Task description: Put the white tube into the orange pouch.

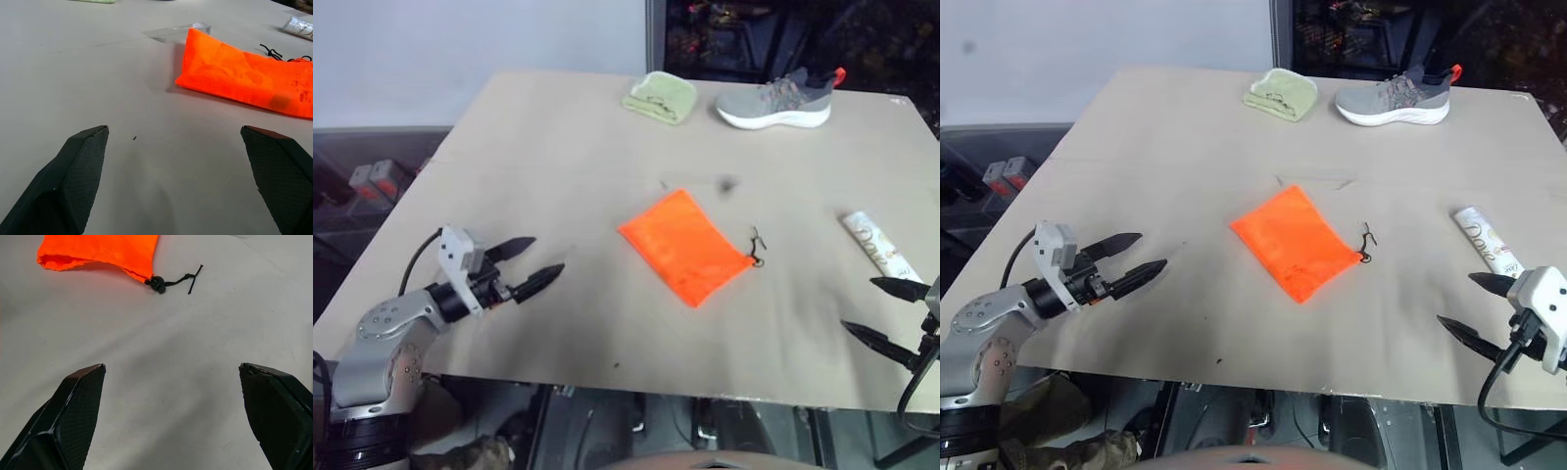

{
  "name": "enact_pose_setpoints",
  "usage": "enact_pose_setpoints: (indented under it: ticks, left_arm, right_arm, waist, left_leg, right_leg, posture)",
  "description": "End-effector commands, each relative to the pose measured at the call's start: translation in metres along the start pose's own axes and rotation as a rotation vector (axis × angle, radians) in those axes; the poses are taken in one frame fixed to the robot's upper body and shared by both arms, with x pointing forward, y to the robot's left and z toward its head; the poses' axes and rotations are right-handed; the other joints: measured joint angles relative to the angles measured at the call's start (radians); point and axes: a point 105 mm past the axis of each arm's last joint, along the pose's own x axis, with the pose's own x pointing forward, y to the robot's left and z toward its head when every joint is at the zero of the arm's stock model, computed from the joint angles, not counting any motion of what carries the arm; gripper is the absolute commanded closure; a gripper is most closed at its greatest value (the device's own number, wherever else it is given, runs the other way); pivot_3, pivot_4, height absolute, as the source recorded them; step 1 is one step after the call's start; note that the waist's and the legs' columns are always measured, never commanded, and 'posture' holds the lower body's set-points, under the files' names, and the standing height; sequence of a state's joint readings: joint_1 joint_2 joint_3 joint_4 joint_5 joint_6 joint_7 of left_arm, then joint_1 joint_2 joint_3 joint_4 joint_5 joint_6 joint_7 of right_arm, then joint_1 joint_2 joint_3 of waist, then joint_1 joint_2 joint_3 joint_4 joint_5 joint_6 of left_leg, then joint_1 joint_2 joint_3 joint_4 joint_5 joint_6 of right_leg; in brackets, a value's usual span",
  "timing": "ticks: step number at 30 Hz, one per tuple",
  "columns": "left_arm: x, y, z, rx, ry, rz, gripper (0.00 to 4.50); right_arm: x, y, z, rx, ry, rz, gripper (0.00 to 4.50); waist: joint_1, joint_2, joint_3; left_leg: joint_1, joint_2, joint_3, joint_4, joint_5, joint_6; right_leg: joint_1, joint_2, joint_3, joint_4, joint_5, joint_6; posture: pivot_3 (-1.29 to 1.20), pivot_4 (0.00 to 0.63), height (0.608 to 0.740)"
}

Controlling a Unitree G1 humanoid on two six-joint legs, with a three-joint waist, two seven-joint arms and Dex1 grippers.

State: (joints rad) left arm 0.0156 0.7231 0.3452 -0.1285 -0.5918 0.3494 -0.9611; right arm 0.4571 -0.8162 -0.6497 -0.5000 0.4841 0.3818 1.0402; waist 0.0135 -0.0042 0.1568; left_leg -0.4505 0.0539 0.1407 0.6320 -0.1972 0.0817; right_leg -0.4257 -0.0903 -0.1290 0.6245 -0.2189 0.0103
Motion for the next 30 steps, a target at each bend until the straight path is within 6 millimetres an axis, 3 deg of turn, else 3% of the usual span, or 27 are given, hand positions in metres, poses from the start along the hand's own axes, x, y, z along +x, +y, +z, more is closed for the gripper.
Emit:
enact_pose_setpoints:
  ticks: [1,14,22,25,30]
  left_arm:
    - [0.0,-0.006,0.016,0.038,-0.037,-0.029,0.0]
    - [0.014,-0.029,0.021,0.085,-0.045,-0.135,0.0]
    - [0.059,-0.07,0.026,0.321,0.057,-0.259,0.0]
    - [0.068,-0.069,0.033,0.33,0.057,-0.264,0.0]
    - [0.071,-0.065,0.032,0.338,0.077,-0.301,0.0]
  right_arm:
    - [-0.004,-0.005,0.01,-0.064,-0.018,-0.031,0.07]
    - [0.018,0.002,0.021,-0.123,-0.06,-0.004,0.07]
    - [0.066,0.047,0.036,-0.164,-0.149,0.142,0.07]
    - [0.075,0.063,0.033,-0.152,-0.139,0.209,0.07]
    - [0.095,0.081,0.043,0.037,-0.203,0.292,0.07]
  waist:
    - [0.001,0.0,0.0]
    - [0.001,0.0,0.0]
    - [0.004,0.0,0.0]
    - [0.002,0.0,0.0]
    - [-0.003,0.0,0.0]
  left_leg:
    - [0.0,0.0,0.0,0.0,0.0,0.0]
    - [0.0,0.0,0.0,0.001,0.0,0.0]
    - [0.001,0.0,-0.001,0.003,0.0,0.0]
    - [0.001,0.0,-0.001,0.003,0.0,0.0]
    - [0.001,0.001,-0.001,0.004,0.003,-0.004]
  right_leg:
    - [0.0,0.0,0.0,0.0,0.0,0.0]
    - [0.0,0.001,0.0,0.001,0.0,0.0]
    - [0.002,0.001,-0.001,0.001,0.0,0.0]
    - [0.002,0.001,-0.001,0.002,0.0,0.0]
    - [0.003,0.004,-0.001,0.002,0.0,0.0]
  posture:
    - [0.0,0.15,0.74]
    - [0.0,0.15,0.74]
    - [0.0,0.15,0.74]
    - [0.0,0.15,0.74]
    - [0.0,0.15,0.74]
